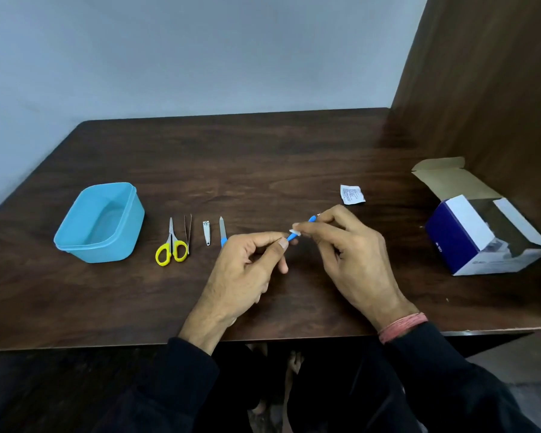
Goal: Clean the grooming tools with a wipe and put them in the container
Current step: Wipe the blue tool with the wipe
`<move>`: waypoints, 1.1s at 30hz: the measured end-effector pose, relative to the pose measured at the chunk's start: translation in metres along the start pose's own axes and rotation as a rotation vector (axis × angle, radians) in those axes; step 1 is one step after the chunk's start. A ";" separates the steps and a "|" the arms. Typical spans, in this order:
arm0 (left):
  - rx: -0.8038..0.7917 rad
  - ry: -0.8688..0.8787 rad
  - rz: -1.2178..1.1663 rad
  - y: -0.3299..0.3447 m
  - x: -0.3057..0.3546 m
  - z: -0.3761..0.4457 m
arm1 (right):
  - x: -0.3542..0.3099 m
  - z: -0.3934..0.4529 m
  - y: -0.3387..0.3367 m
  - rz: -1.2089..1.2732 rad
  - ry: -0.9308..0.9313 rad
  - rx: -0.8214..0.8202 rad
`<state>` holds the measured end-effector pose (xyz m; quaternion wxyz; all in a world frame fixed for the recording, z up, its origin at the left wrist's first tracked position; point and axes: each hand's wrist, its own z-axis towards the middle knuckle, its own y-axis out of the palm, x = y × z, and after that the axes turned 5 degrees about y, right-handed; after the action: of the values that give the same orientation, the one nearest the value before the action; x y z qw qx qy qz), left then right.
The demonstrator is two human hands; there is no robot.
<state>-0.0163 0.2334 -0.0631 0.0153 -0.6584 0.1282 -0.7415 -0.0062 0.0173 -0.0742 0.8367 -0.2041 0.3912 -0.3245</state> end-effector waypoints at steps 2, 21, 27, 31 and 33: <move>0.008 -0.003 -0.002 0.000 0.000 -0.001 | 0.000 0.000 0.001 -0.053 -0.004 0.025; 0.055 -0.018 -0.009 0.005 0.006 -0.001 | -0.001 -0.004 0.003 -0.191 -0.104 0.011; 0.050 -0.009 -0.003 0.005 0.012 -0.004 | -0.003 -0.004 0.004 -0.194 -0.132 -0.001; 0.015 0.009 0.020 0.007 0.017 -0.005 | -0.001 -0.003 0.003 -0.207 -0.085 0.036; 0.008 0.005 0.029 0.007 0.016 -0.005 | 0.000 -0.001 0.004 -0.218 -0.010 0.068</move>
<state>-0.0243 0.2245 -0.0489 0.0283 -0.6544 0.1350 -0.7435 -0.0050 0.0197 -0.0772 0.8049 -0.2185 0.3511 -0.4256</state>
